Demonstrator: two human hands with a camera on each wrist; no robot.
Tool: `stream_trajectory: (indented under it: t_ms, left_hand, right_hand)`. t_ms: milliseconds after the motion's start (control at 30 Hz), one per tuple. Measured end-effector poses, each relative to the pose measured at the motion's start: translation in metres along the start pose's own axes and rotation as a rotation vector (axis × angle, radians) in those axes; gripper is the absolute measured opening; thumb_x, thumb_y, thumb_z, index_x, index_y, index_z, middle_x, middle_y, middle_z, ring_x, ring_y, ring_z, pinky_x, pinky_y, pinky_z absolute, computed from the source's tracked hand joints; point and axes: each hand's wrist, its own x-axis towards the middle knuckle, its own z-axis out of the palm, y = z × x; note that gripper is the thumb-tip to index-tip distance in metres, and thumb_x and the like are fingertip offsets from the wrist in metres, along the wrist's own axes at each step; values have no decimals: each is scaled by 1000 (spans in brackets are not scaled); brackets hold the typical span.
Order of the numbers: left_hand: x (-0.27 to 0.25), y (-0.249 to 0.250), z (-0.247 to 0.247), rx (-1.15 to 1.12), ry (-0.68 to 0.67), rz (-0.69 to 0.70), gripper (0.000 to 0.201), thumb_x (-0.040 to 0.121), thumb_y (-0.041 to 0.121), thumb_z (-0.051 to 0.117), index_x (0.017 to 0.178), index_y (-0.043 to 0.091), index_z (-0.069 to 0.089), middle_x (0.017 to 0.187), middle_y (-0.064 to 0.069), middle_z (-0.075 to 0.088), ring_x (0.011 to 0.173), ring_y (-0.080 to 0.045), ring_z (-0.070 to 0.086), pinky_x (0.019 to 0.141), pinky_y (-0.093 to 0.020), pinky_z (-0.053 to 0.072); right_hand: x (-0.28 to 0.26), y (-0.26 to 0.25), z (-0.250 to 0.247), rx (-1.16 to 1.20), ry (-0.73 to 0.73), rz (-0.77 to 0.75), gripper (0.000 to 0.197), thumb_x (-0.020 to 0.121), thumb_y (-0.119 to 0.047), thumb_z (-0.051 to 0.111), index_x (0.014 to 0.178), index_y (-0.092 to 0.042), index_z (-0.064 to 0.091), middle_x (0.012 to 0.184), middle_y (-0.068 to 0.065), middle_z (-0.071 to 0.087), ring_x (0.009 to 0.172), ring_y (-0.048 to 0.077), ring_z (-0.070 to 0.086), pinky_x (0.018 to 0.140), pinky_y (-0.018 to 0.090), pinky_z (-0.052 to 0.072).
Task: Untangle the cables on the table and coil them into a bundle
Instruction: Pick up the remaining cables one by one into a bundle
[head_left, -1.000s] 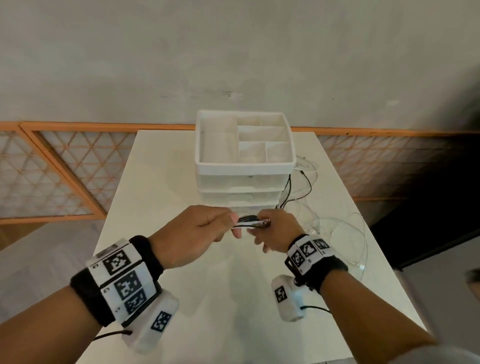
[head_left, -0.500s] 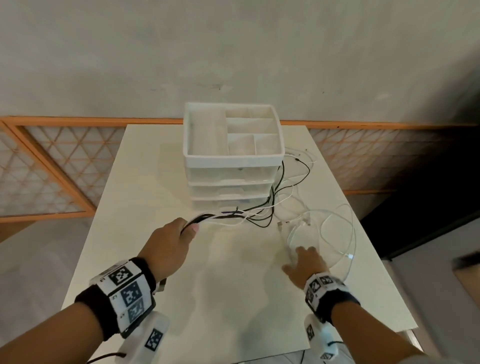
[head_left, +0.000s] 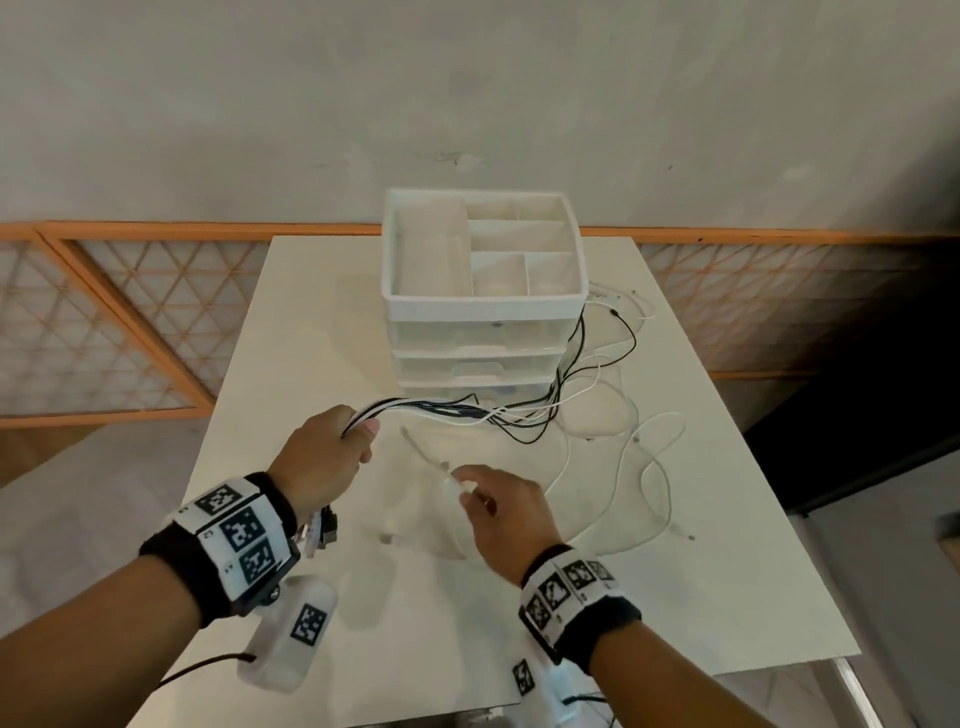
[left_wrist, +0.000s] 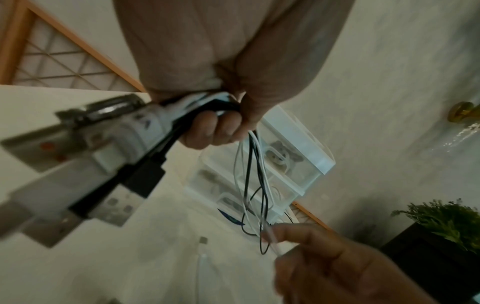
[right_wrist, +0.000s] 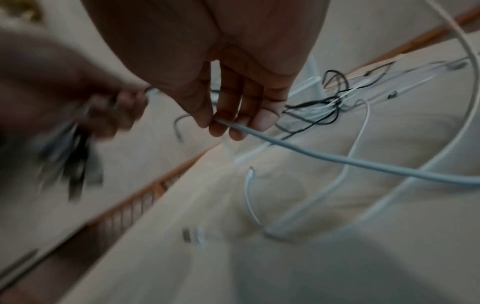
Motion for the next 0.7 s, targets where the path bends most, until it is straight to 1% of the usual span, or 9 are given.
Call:
stream_trajectory:
  t_ms: [133,267,300,367,433,533,600,667,700]
  left_hand:
    - [-5,-4,-16,-105,-24,-26,26,99,20,52,77,6,58,68,-6,60,56,-21,47,54,-32,38]
    - [-8,-7,-24,-232,-4,-61,24,99,16,51,78,4,55,58,-5,46,50,-20,38,48,-29,35]
    - [-8,-5,-25,-283,2,-82,24,99,16,51,78,6,55,57,-4,42,49,-18,35,47,-27,32]
    - [-10,4,-28,-394,-4,-95,24,100,18,51,78,9,53,61,-3,41,46,-14,31,43,-24,28]
    - [-14,19,-31,-539,-37,-61,23,101,20,51,79,11,51,66,-6,52,45,-11,33,41,-21,28]
    - [-19,50,-30,-744,-99,4,19,103,21,47,88,10,50,90,-18,74,45,-13,38,39,-21,29]
    - [-23,68,-23,-791,-126,34,17,103,22,45,93,8,50,96,-19,76,44,-14,37,37,-21,29]
    - [-25,77,-17,-750,-105,41,21,102,23,47,86,11,49,75,-6,74,44,-13,34,37,-19,29]
    - [-26,78,-15,-726,-88,42,23,102,23,48,82,12,48,66,-1,66,43,-12,33,37,-19,28]
  right_hand:
    - [20,-23,-49,139,206,-3,21,94,-15,62,108,-23,75,99,1,75,87,12,67,85,17,50]
    - [27,-70,-97,325,293,-115,17,94,-14,63,100,-25,76,94,-6,74,76,-1,64,68,10,46]
    - [28,-82,-107,359,295,-139,16,94,-14,64,98,-23,76,92,-6,74,70,0,62,64,10,44]
    - [29,-96,-114,396,279,-163,13,94,-15,64,93,-22,75,89,2,75,71,11,63,63,20,49]
    - [30,-101,-105,378,264,-147,13,94,-16,63,88,-23,72,82,7,73,69,19,61,62,31,49]
    - [27,-101,-70,358,163,-83,15,93,-9,57,86,-21,62,66,-4,65,55,9,53,58,29,44]
    - [21,-110,-48,349,62,-78,19,90,-4,55,85,-22,57,81,-6,73,63,10,63,66,34,52]
    - [19,-119,-41,292,62,-130,21,88,-3,61,82,-22,56,104,-12,72,72,10,65,73,26,53]
    - [21,-122,-43,272,81,-138,24,86,-2,64,78,-24,56,106,-15,71,71,9,64,72,22,52]
